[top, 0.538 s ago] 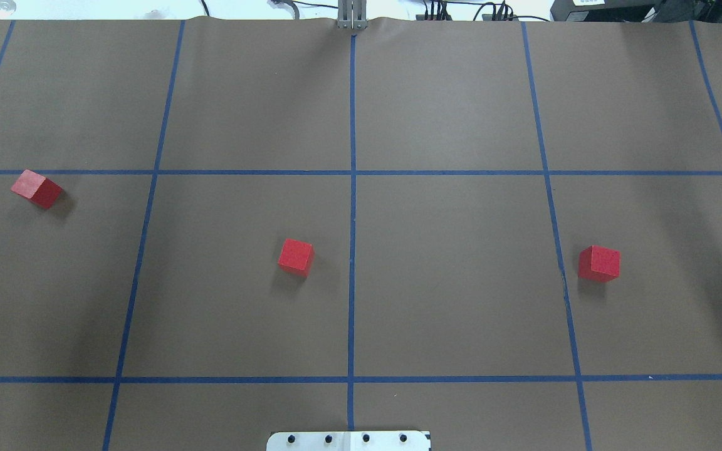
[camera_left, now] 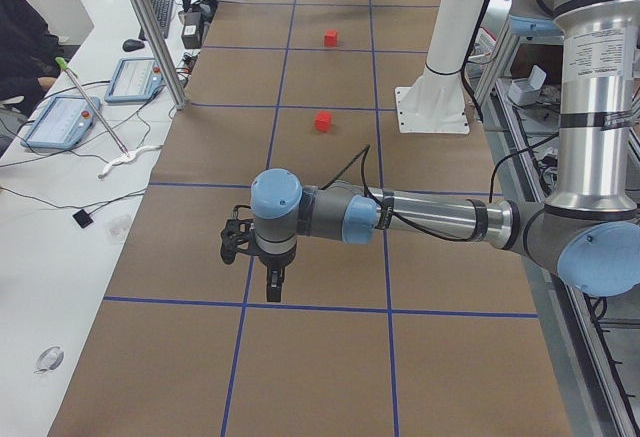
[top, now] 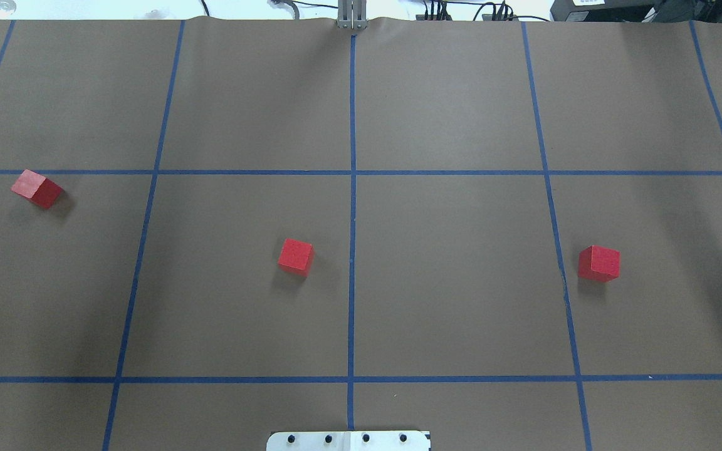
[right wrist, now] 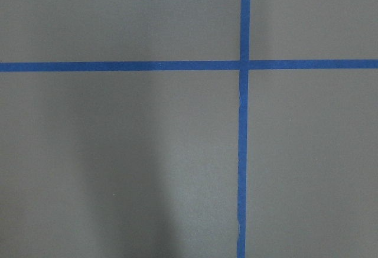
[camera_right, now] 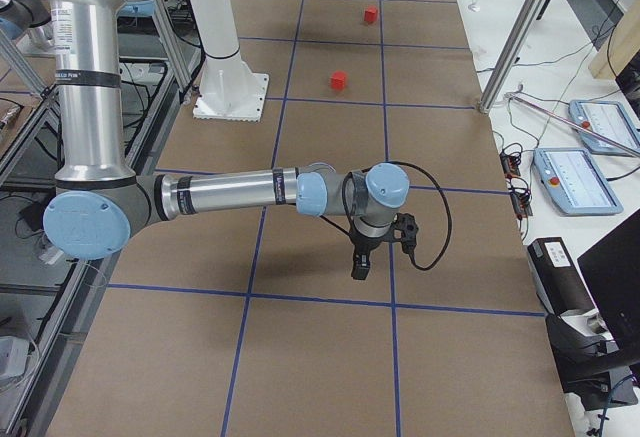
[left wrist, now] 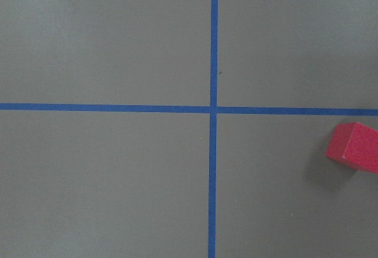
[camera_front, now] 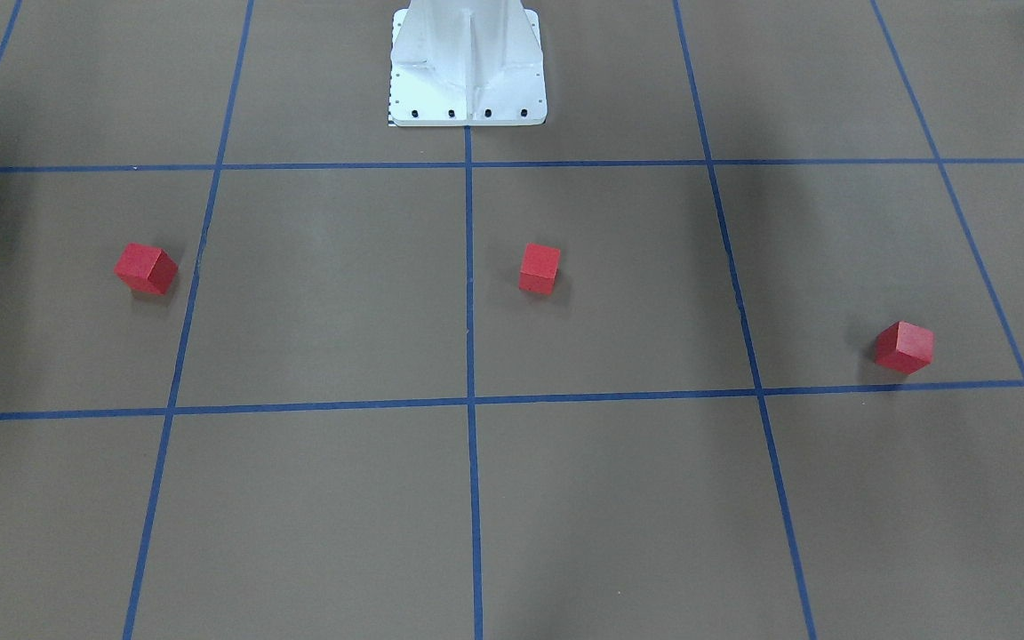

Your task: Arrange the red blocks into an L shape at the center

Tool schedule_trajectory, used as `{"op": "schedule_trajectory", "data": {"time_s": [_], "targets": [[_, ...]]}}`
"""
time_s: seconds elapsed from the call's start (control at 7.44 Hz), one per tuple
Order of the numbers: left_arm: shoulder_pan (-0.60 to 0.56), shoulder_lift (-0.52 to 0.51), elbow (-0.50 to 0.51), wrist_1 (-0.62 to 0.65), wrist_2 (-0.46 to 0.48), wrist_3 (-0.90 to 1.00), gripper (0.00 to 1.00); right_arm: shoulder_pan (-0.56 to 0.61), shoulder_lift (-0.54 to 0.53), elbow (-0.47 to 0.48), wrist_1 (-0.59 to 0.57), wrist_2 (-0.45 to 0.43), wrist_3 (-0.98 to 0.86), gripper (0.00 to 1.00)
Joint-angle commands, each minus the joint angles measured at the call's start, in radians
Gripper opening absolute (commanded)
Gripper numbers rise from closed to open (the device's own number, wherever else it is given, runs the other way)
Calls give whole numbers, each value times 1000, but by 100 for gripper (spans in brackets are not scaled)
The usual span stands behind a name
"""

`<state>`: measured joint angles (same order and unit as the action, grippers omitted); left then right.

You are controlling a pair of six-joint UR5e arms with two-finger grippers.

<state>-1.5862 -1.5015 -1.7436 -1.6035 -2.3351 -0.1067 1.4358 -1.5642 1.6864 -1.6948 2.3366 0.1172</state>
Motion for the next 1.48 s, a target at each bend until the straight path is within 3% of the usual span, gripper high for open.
{"op": "schedule_trajectory", "data": {"time_s": [0.0, 0.54, 0.94, 1.21, 1.34], "targets": [[0, 20, -7, -3, -6, -1, 100, 0, 9, -2, 1, -2, -2, 100], [0, 21, -4, -6, -9, -7, 100, -2, 13, -5, 1, 1, -7, 100], [0, 21, -1, -7, -10, -5, 100, -49, 13, 53, 7, 90, 24, 100], [2, 36, -13, -10, -12, -4, 100, -162, -8, 146, 82, 89, 315, 100], [2, 37, -13, -10, -10, -5, 100, -261, -14, 173, 215, 54, 564, 100]]}}
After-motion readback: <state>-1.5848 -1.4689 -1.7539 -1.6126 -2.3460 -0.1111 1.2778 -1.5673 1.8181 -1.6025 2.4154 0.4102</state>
